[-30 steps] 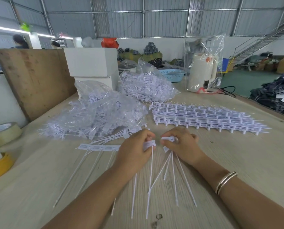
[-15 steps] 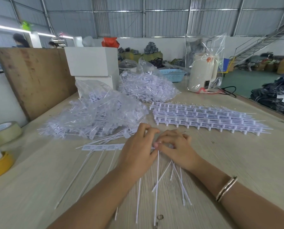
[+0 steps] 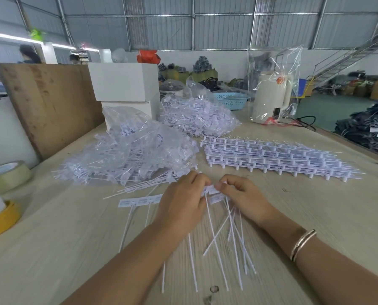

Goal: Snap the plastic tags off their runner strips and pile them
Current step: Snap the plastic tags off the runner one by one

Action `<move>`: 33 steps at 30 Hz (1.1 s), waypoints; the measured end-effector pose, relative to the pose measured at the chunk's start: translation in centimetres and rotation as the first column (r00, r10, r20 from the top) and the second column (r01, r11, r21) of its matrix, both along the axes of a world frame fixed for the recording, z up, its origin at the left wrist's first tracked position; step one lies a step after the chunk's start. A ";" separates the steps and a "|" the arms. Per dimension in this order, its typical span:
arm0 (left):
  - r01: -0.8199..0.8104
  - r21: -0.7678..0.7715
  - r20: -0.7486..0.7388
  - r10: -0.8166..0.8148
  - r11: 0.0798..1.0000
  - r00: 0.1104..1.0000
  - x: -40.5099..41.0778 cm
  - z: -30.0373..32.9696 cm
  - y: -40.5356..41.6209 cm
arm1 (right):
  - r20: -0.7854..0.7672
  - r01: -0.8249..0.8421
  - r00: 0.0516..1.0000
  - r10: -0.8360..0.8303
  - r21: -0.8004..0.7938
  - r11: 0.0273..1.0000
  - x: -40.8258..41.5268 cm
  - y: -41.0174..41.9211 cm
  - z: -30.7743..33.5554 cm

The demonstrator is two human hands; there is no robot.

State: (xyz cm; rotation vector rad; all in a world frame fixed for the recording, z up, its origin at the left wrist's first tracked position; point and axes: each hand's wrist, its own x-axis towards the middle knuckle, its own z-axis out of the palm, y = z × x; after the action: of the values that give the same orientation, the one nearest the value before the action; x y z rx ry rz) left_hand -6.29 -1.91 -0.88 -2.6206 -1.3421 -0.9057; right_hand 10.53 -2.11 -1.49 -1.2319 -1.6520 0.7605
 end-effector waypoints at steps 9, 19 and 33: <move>-0.023 -0.122 -0.004 0.023 0.992 1.000 -0.4 0.1 0.3 | 0.028 -0.031 0.999 0.030 0.018 0.999 0.0 -0.1 -0.1; 0.081 -0.177 0.153 -0.054 0.981 0.987 -0.9 -0.4 1.1 | -0.048 -0.052 0.997 0.057 0.106 0.993 -0.3 -0.2 0.1; 0.289 -0.308 0.468 -0.120 0.906 0.875 -1.2 -0.8 1.5 | 0.021 -0.080 0.997 0.077 0.223 0.972 -0.2 -0.3 0.4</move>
State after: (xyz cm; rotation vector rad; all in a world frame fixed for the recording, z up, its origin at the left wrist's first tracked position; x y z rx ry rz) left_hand -7.52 -0.41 -1.69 -3.0176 -1.4593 -1.4901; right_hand 10.37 -2.36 -1.09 -1.0195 -1.7522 0.5964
